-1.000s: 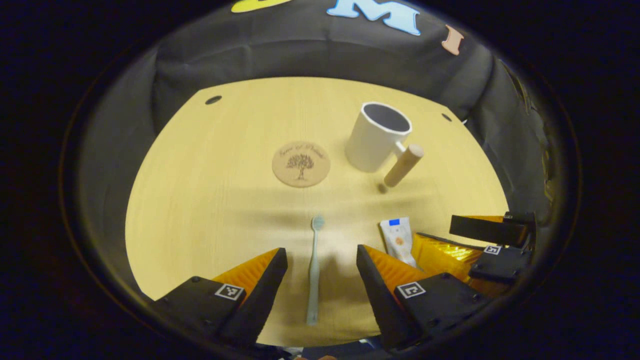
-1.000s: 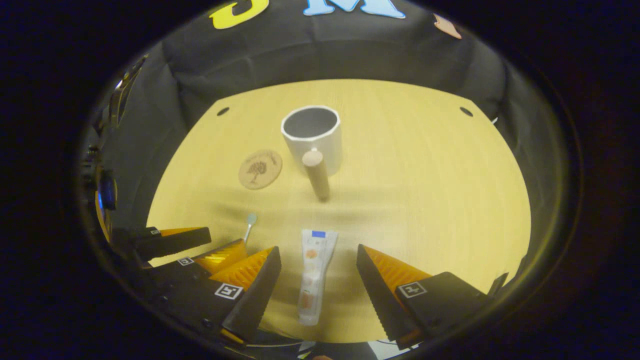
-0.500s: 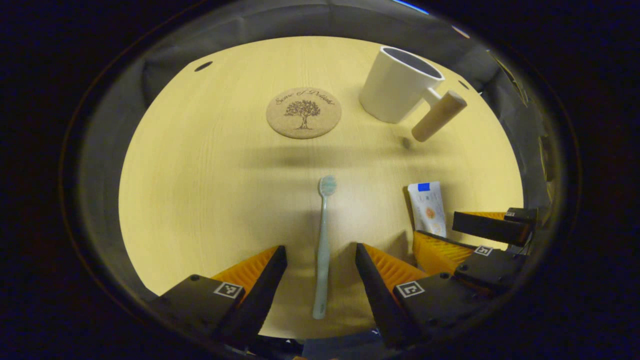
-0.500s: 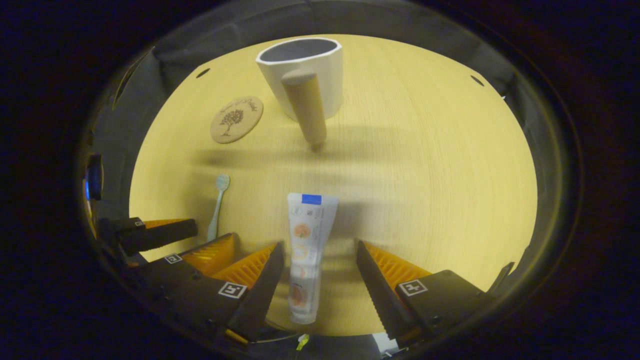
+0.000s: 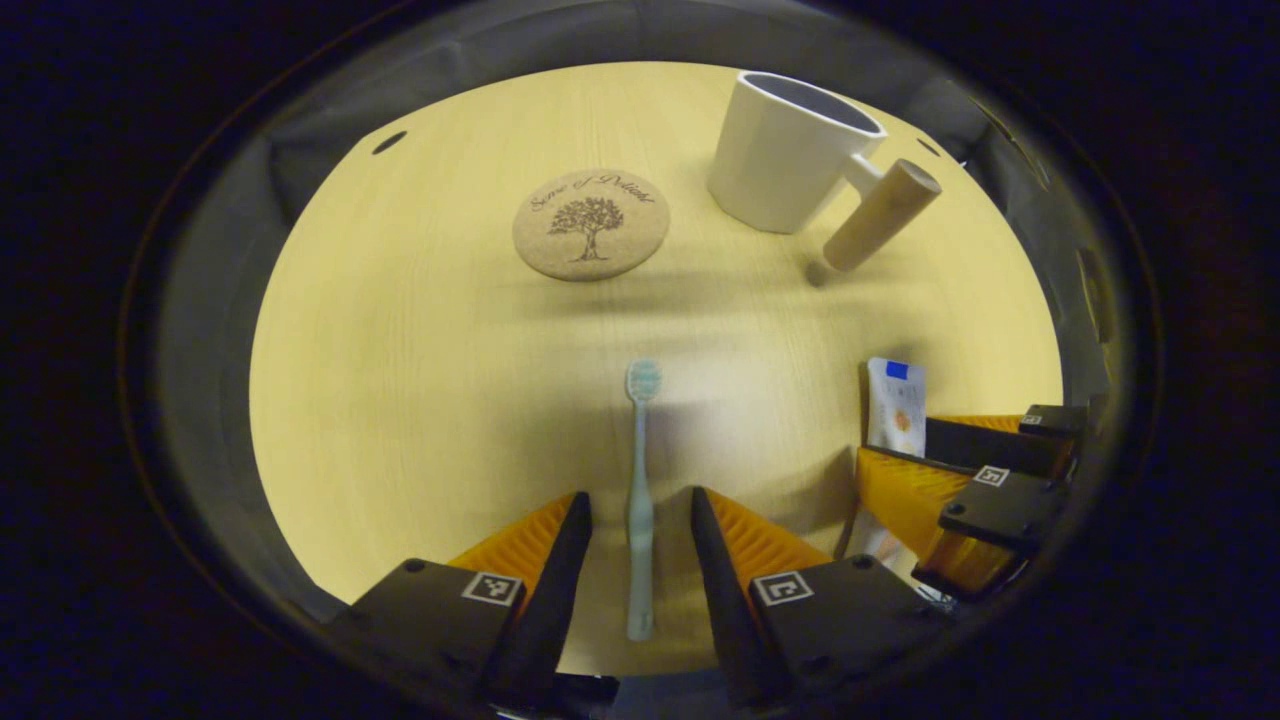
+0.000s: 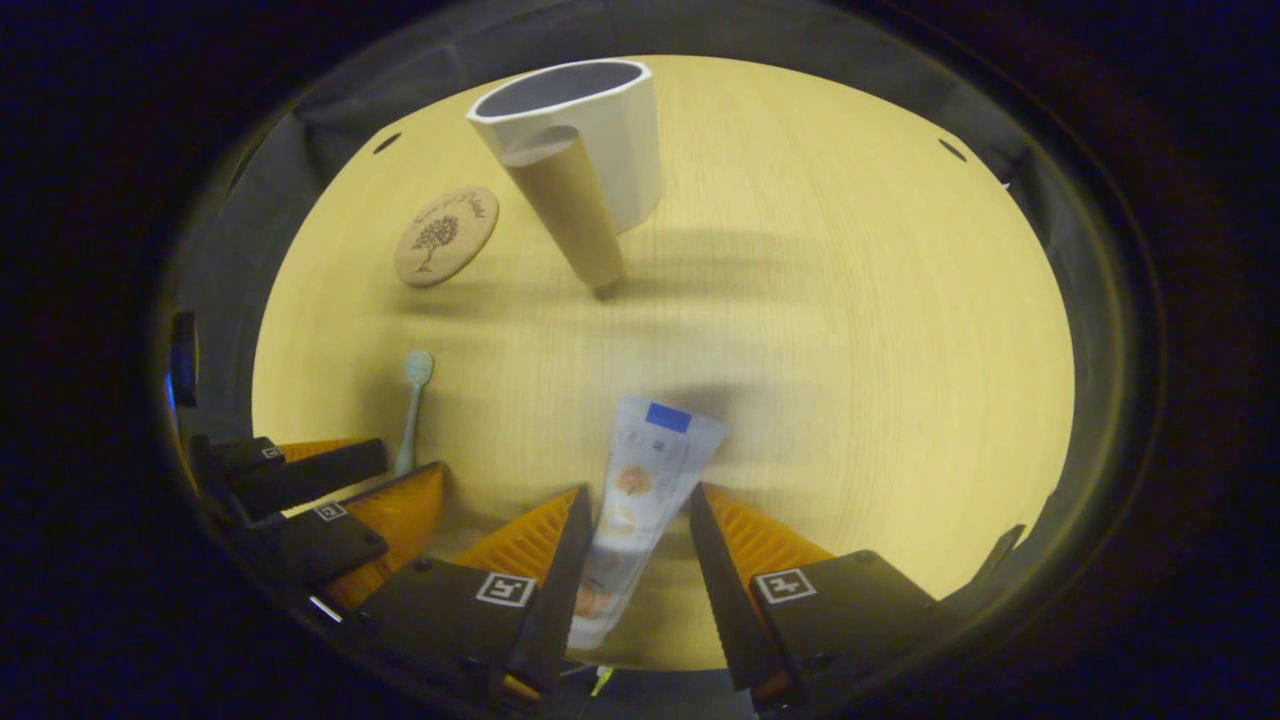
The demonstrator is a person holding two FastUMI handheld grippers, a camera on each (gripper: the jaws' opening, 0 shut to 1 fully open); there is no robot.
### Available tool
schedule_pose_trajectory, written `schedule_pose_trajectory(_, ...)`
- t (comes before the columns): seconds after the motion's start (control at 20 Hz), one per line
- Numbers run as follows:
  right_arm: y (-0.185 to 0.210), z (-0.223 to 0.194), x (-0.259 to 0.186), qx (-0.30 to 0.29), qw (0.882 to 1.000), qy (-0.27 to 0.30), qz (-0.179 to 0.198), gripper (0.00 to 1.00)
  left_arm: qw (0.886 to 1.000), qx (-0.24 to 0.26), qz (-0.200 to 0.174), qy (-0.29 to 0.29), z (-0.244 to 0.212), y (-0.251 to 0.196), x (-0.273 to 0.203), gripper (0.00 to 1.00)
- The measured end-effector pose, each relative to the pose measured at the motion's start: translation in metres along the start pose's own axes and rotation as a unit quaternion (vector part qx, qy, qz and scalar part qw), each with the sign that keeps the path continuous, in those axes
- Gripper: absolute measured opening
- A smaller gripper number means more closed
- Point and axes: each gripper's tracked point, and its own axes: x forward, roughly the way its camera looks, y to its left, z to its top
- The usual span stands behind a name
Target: Put the toothbrush and toothpaste on the desktop into the cup, then pick up the cup and place it on the coaster on the desktop.
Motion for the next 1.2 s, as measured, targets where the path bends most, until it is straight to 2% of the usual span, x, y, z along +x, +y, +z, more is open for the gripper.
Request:
schedule_pose_trajectory(0.05, 0.000, -0.002, -0.003, 0.010, 1.000, 0.010, 0.005, 0.51, 1.000, -0.004, 0.000, 0.000, 0.000, -0.001, 0.000, 0.63)
schedule_pose_trajectory(0.1, 0.000, -0.003, 0.001, 0.007, 1.000, 0.009, 0.005, 0.39, 1.000, -0.002, 0.000, 0.002, 0.001, -0.001, 0.000, 0.52)
schedule_pose_trajectory(0.15, -0.001, -0.002, 0.000, 0.009, 1.000, 0.009, 0.006, 0.43, 1.000, 0.000, -0.002, 0.001, 0.001, -0.001, 0.000, 0.50)
schedule_pose_trajectory(0.2, 0.000, -0.004, -0.001, 0.008, 1.000, 0.012, 0.008, 0.37, 1.000, -0.007, -0.001, 0.003, 0.000, -0.003, -0.001, 0.50)
schedule_pose_trajectory(0.25, 0.000, -0.004, -0.002, 0.009, 1.000, 0.011, 0.009, 0.31, 1.000, -0.003, -0.002, 0.002, 0.001, -0.004, 0.000, 0.30)
schedule_pose_trajectory(0.3, 0.000, -0.004, -0.001, 0.008, 1.000, 0.011, 0.011, 0.35, 1.000, 0.001, -0.002, 0.005, 0.000, -0.004, -0.001, 0.30)
schedule_pose_trajectory(0.35, 0.000, -0.004, -0.001, 0.007, 1.000, 0.013, 0.012, 0.29, 1.000, -0.003, -0.004, 0.002, 0.002, -0.004, 0.000, 0.30)
schedule_pose_trajectory(0.4, 0.001, -0.004, -0.002, 0.007, 1.000, 0.013, 0.015, 0.29, 1.000, -0.001, -0.004, 0.002, 0.001, -0.005, -0.003, 0.17)
schedule_pose_trajectory(0.45, 0.001, -0.003, -0.001, 0.005, 1.000, 0.012, 0.017, 0.35, 1.000, 0.002, -0.006, 0.002, 0.001, -0.005, -0.001, 0.18)
schedule_pose_trajectory(0.5, 0.001, -0.003, -0.001, 0.008, 1.000, 0.009, 0.022, 0.35, 1.000, 0.001, -0.007, -0.001, 0.002, -0.004, -0.002, 0.17)
schedule_pose_trajectory(0.55, 0.003, -0.002, -0.001, 0.009, 1.000, 0.009, 0.028, 0.25, 1.000, -0.004, -0.010, -0.001, 0.002, -0.004, -0.001, 0.17)
schedule_pose_trajectory(0.6, 0.004, -0.003, -0.002, 0.010, 0.999, 0.008, 0.035, 0.24, 1.000, -0.004, -0.013, -0.005, 0.003, -0.004, -0.002, 0.10)
schedule_pose_trajectory(0.65, 0.004, -0.001, -0.005, 0.013, 0.999, 0.005, 0.041, 0.30, 1.000, -0.001, -0.014, -0.003, 0.002, -0.004, -0.002, 0.13)
schedule_pose_trajectory(0.7, 0.005, -0.002, -0.004, 0.010, 0.999, 0.004, 0.045, 0.27, 1.000, -0.003, -0.016, -0.005, 0.002, -0.004, -0.001, 0.13)
schedule_pose_trajectory(0.75, 0.004, -0.002, -0.004, 0.008, 0.999, 0.002, 0.046, 0.27, 1.000, -0.003, -0.016, -0.007, 0.003, -0.004, -0.002, 0.08)
schedule_pose_trajectory(1.0, 0.007, -0.003, -0.006, -0.003, 0.998, -0.019, 0.056, 0.27, 0.999, -0.028, -0.016, -0.015, 0.001, -0.007, -0.004, 0.08)
schedule_pose_trajectory(1.2, 0.008, -0.001, -0.012, -0.027, 0.996, -0.054, 0.066, 0.27, 0.997, -0.052, -0.022, -0.057, 0.005, -0.013, -0.015, 0.08)
